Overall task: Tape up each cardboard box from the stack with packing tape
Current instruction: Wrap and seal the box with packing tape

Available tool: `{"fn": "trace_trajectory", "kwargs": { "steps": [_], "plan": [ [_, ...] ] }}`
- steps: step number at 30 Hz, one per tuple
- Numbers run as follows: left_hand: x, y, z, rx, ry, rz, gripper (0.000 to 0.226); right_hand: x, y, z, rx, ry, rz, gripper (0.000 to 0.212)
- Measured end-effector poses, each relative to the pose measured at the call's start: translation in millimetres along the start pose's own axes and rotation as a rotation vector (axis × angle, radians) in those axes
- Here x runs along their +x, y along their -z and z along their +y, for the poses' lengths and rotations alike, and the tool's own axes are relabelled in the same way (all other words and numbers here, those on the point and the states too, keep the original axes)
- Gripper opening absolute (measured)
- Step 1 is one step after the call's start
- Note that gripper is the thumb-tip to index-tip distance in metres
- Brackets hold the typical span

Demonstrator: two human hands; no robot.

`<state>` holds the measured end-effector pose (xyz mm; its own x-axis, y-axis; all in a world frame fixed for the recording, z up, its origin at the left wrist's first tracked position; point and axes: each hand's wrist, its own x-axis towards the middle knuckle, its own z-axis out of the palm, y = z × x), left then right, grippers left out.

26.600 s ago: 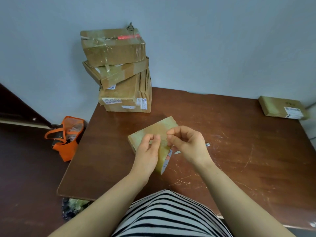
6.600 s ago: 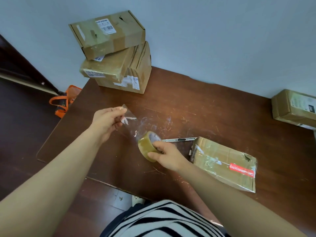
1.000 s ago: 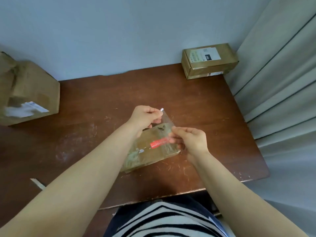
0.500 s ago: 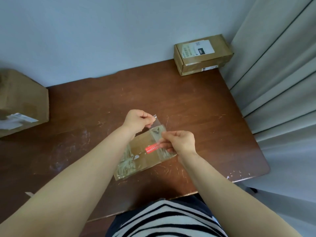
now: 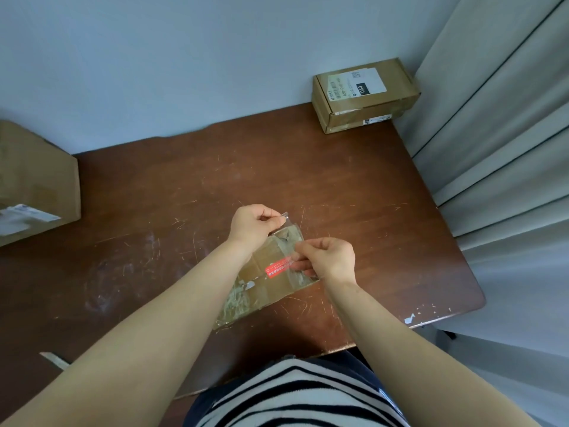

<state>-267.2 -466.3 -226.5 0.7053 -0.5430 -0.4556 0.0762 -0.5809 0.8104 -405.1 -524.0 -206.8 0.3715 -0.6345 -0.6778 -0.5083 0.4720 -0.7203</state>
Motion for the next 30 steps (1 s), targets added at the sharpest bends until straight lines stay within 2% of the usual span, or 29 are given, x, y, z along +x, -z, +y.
{"fn": "trace_trajectory", "kwargs": {
  "steps": [11, 15, 17, 20, 21, 23, 25, 28, 30],
  "plan": [
    [2.6, -2.2, -6.5, 0.085, 0.009, 0.007, 0.003, 1.0, -2.8, 6.2, -0.015, 0.030, 0.033, 0.006],
    [9.2, -5.6, -13.4, 0.280, 0.012, 0.032, 0.016, -0.3, -4.5, 10.8, 0.005, 0.038, 0.032, 0.006],
    [6.4, -7.4, -15.2, 0.365, -0.086, 0.092, 0.024, 0.1, -4.4, 11.0, 0.011, 0.037, 0.031, 0.006],
    [-18.1, -8.3, -17.2, 0.386, -0.397, 0.213, 0.034, 0.2, -3.3, 9.7, 0.012, 0.038, 0.026, 0.007],
    [-28.4, -7.9, -19.5, 0.446, -0.477, 0.197, 0.036, 0.3, -3.0, 9.5, 0.004, 0.039, 0.025, 0.007],
    [-47.0, -6.0, -26.2, 0.668, -0.546, 0.025, 0.058, 1.3, -3.2, 9.9, -0.018, 0.042, 0.031, 0.007],
    [-55.2, -3.1, -32.6, 0.865, -0.535, -0.148, 0.086, 1.9, -3.8, 10.3, -0.044, 0.050, 0.048, 0.007],
    [-50.9, 1.6, -32.9, 1.034, -0.469, -0.283, 0.130, 1.3, -3.7, 10.1, -0.034, 0.045, 0.056, 0.005],
    [-50.7, 0.9, -29.4, 1.121, -0.442, -0.359, 0.137, -0.4, -2.4, 9.9, -0.020, 0.043, 0.051, 0.004]
  ]
}}
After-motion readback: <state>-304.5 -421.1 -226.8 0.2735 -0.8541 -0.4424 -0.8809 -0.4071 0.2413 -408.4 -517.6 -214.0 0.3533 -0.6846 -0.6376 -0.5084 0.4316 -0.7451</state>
